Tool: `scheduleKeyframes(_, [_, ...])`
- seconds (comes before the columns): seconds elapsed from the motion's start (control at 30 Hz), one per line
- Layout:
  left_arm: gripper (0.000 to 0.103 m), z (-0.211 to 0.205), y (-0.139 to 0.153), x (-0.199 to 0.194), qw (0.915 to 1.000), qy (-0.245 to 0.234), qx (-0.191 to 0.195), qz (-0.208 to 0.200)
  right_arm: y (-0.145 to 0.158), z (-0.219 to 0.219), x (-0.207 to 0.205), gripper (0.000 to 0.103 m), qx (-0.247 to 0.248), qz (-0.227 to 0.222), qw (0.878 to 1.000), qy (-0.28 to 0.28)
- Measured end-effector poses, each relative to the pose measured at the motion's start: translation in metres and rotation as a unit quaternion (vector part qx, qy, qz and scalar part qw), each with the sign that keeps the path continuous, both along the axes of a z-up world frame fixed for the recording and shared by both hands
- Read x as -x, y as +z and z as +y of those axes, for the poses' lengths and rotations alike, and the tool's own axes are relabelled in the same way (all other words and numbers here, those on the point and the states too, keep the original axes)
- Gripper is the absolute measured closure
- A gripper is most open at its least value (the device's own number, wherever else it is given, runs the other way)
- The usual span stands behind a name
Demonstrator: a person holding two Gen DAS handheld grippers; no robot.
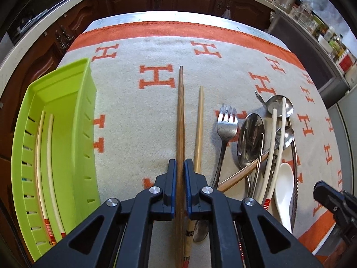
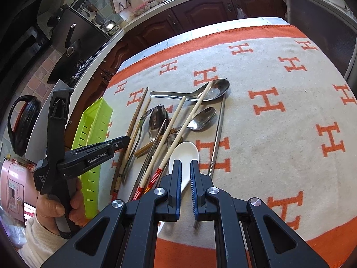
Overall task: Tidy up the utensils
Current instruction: 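Grasp a brown wooden chopstick with the left tool, then place the brown chopstick in the tray with the left tool while the right tool approaches a light chopstick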
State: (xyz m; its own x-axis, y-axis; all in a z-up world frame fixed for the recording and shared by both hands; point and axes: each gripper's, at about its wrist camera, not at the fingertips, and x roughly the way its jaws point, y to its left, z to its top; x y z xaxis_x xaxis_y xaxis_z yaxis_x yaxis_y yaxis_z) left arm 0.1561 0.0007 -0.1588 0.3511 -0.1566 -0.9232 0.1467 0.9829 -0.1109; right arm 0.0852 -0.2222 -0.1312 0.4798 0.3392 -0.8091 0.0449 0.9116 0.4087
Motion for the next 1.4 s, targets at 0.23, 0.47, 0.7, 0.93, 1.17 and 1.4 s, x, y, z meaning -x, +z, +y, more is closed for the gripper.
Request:
scheduleKeyframes(0.23, [0.099,0.019,0.047,0.020,0.9983,0.009,0.041,-0.039,0.011,0.023,-0.006,0.095,0.003,-0.004,1.000,0.025])
scheduleKeyframes(0.47, [0.099,0.061,0.099,0.047,0.9947,0.035,0.036,-0.090,0.016,0.067,-0.030,0.095,-0.031,0.009,0.998,0.058])
scheduleKeyframes(0.7, [0.099,0.122,0.104,0.059,0.9915,0.088,0.025,-0.093,0.018,0.111,-0.058,0.095,-0.042,0.026,0.997,0.066])
scheduleKeyframes(0.93, [0.098,0.153,0.076,0.060,0.9921,0.108,0.010,-0.063,-0.001,0.135,-0.088,0.095,-0.045,0.066,0.996,0.043])
scheduleKeyframes(1.17, [0.092,0.166,0.059,0.061,0.9921,0.115,0.011,-0.050,-0.019,0.144,-0.107,0.095,-0.018,0.085,0.996,0.033])
scheduleKeyframes(1.4, [0.083,0.190,0.066,0.064,0.9873,0.144,0.010,-0.067,-0.026,0.163,-0.112,0.095,0.053,0.097,0.993,0.030])
